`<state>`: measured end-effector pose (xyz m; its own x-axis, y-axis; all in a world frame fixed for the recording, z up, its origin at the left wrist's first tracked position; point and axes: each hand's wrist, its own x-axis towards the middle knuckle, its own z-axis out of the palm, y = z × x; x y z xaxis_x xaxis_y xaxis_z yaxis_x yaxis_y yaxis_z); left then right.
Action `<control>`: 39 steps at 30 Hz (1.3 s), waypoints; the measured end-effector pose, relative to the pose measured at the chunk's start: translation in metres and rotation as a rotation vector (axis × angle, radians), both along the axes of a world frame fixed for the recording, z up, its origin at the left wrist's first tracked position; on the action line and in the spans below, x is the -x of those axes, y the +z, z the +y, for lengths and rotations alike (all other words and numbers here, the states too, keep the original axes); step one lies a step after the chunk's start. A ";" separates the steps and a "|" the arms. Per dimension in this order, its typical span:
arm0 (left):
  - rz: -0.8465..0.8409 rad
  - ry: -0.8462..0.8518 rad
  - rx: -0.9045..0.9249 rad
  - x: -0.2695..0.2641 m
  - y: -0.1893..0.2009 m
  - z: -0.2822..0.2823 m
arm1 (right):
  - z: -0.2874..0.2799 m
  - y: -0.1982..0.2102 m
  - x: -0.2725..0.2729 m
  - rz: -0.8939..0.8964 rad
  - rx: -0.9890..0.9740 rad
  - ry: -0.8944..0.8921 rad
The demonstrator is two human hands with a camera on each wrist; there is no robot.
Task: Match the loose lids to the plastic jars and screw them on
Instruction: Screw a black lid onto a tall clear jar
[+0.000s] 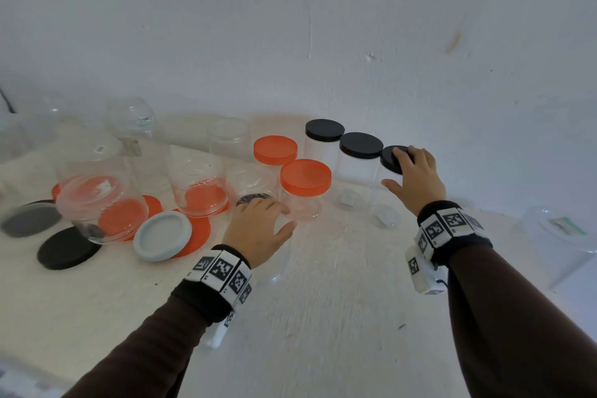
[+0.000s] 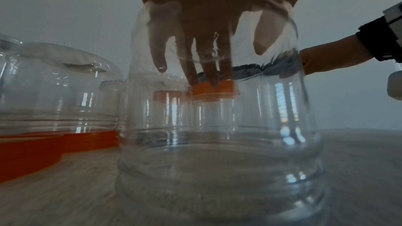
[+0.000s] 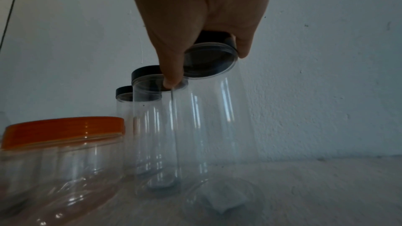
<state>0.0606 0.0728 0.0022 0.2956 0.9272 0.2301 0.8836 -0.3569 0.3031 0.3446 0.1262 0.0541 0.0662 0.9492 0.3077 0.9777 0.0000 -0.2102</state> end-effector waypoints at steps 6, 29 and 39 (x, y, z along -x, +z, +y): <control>0.018 0.003 -0.006 0.001 0.000 0.000 | -0.001 0.011 0.000 -0.061 0.042 -0.001; 0.224 0.020 0.020 0.004 -0.001 0.004 | -0.150 0.037 -0.103 -0.198 0.057 -0.216; 0.267 -0.092 0.253 -0.023 0.018 -0.012 | -0.145 0.029 -0.108 -0.199 0.187 -0.303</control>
